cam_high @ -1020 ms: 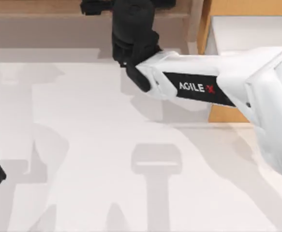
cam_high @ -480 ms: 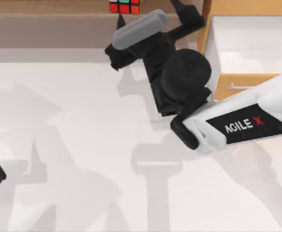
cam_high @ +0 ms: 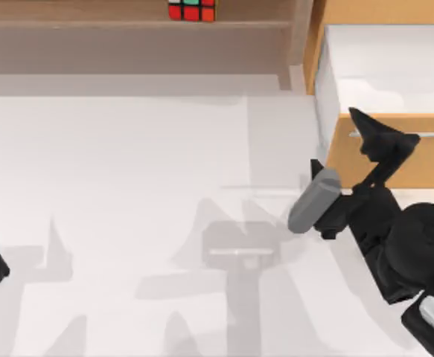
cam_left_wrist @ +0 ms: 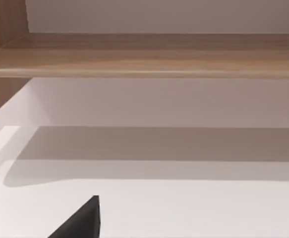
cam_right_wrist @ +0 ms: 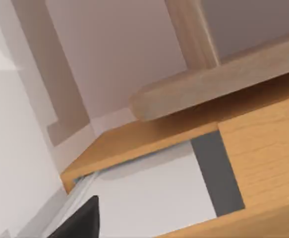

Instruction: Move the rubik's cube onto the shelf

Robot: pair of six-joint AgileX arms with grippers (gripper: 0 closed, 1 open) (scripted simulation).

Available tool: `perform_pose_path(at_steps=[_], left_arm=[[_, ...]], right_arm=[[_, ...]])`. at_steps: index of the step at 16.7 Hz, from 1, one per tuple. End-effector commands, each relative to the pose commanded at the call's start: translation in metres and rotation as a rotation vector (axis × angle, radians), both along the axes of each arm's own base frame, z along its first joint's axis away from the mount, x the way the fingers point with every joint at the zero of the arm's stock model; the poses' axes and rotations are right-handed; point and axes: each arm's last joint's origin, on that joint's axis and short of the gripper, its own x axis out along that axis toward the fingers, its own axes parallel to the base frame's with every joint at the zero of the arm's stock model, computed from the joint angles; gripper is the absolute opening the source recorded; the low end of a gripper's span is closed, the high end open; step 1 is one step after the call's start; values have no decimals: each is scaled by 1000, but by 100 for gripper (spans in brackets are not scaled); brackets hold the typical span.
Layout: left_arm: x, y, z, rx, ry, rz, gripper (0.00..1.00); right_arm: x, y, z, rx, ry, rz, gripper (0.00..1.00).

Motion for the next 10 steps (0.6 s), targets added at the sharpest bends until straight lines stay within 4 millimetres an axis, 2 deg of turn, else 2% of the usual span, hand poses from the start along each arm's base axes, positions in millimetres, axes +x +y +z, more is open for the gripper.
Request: perform_pose_path(at_steps=[3,5,7,10], left_arm=[[0,0,0,0,0,0,100],[0,0,0,0,0,0,100],[0,0,0,0,0,0,100],[0,0,0,0,0,0,100]], right_arm=[[-17,-44,-4,-193,7,-104,100],[-20,-65,-2,-281,5,-180,100],[-20,-79,2,-335,0,-241,100],[-18,-84,4,-356,-3,-269,100]])
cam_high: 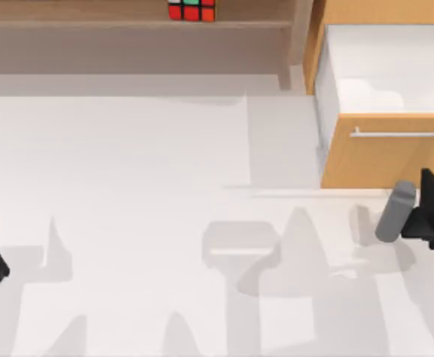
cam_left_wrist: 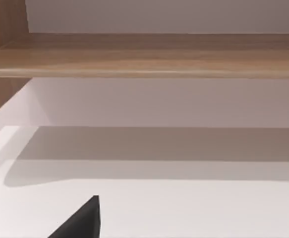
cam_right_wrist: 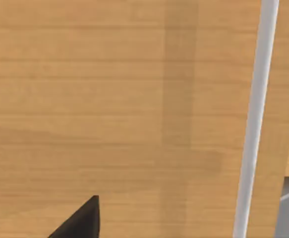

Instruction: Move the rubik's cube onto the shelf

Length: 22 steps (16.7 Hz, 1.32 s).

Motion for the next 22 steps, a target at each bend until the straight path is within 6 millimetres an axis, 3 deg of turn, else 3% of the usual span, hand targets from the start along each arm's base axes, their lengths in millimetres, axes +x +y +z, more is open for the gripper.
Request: perform_pose_path(at_steps=[17,22], left_arm=[[0,0,0,0,0,0,100],[0,0,0,0,0,0,100]], right_arm=[[25,0,0,0,0,0,100],[25,0,0,0,0,0,62]])
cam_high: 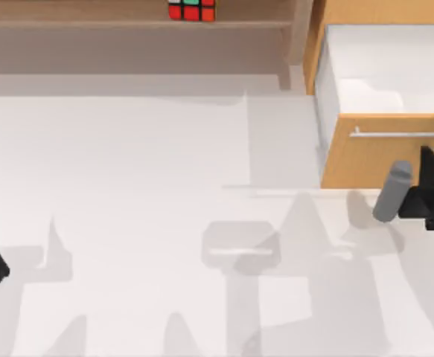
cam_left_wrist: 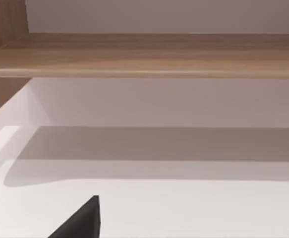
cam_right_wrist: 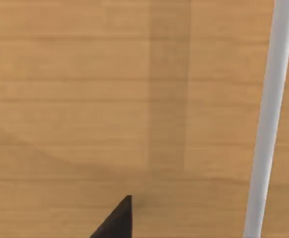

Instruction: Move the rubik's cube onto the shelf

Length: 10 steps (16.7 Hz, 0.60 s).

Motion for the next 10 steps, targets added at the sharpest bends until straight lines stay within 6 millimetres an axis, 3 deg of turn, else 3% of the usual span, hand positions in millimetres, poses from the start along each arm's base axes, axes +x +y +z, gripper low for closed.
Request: perform_pose_path(at_steps=[8,10], left_arm=[[0,0,0,0,0,0,100],[0,0,0,0,0,0,100]], right_arm=[[0,0,0,0,0,0,2],[0,0,0,0,0,0,0]])
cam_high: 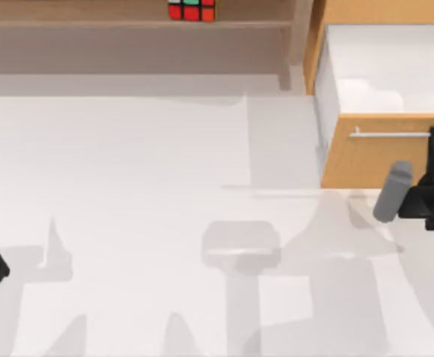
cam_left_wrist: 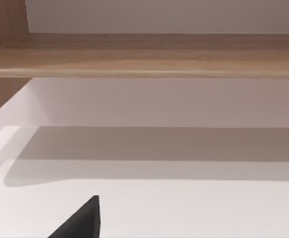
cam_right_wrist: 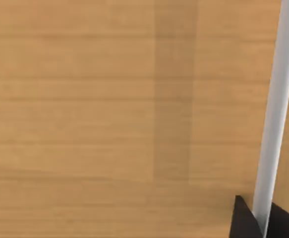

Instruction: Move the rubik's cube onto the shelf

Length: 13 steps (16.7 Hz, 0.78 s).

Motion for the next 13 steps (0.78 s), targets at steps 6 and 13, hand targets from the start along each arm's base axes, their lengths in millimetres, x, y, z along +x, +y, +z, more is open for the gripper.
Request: perform_pose_path(at_steps=[6,13], left_arm=[[0,0,0,0,0,0,100],[0,0,0,0,0,0,100]], right_arm=[[0,0,0,0,0,0,0],[22,1,-1,1,4,2,0]])
